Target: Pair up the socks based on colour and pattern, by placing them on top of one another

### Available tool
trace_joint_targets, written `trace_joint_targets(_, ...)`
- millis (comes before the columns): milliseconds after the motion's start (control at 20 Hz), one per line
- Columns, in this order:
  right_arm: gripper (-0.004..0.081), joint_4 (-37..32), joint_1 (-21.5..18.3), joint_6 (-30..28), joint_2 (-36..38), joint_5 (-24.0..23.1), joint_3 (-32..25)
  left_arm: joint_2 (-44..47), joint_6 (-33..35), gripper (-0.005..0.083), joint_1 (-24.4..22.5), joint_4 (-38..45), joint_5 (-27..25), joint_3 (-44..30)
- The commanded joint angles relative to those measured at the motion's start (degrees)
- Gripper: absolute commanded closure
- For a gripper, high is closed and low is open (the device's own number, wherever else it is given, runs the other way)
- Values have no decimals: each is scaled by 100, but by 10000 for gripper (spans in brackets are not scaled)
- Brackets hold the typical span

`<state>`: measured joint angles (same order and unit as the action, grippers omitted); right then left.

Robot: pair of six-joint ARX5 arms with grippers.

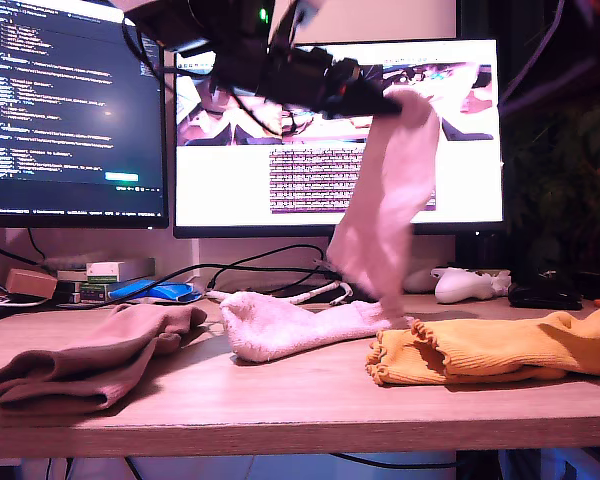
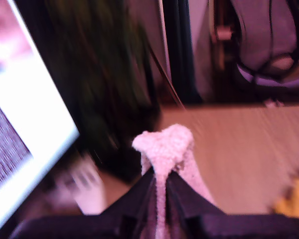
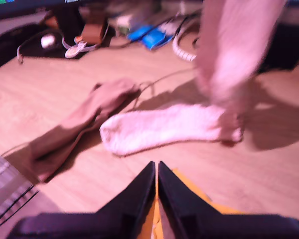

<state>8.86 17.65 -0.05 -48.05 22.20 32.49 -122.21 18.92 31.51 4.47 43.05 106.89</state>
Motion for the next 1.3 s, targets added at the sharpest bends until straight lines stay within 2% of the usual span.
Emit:
trace_joint_targets(0, 783, -50, -4, 4, -57, 68, -28, -236, 94, 794, 37, 125, 22, 7)
trace_joint_targets(100, 783, -96, -4, 2, -125, 140, -28, -393, 109, 794, 28, 111, 22, 7)
trace_joint_targets(200, 783, -92, -4, 2, -144, 146, -28, -485, 109, 794, -42, -251, 50, 7)
trace_joint_targets(300, 783, -87, -4, 2, -146, 149, -28, -490, 129, 794, -168, -1025, 177, 7)
trace_joint_targets(450, 783, -133, -4, 4, -155, 195, -28, -490, 507, 794, -431, -2308, 586, 7)
trace_joint_targets(600, 783, -166, -4, 4, -155, 330, -28, -490, 1274, 794, -719, -3611, 599, 7)
trace_joint_targets(650, 783, -181, -4, 4, -155, 341, -28, -481, 1690, 794, -822, -3921, 599, 7)
trace_joint_targets(950, 783, -201, -4, 13, -155, 494, -28, -420, 1762, 781, -1172, -5014, 605, 9)
trace_joint_targets(1000, 783, -208, -4, 13, -155, 494, -28, -420, 1762, 753, -1187, -5191, 610, 9)
trace_joint_targets(1050, 783, -216, -4, 17, -155, 494, -28, -417, 1762, 684, -1189, -5337, 678, 9)
trace_joint_targets(1150, 783, -221, -4, 20, -155, 494, -28, -411, 1764, 479, -1189, -5584, 881, 9)
trace_joint_targets(1200, 783, -221, -4, 22, -155, 494, -28, -411, 1757, 427, -1189, -5711, 935, 9)
trace_joint_targets(1250, 783, -219, -4, 24, -155, 496, -28, -409, 1755, 420, -1185, -5864, 962, 15)
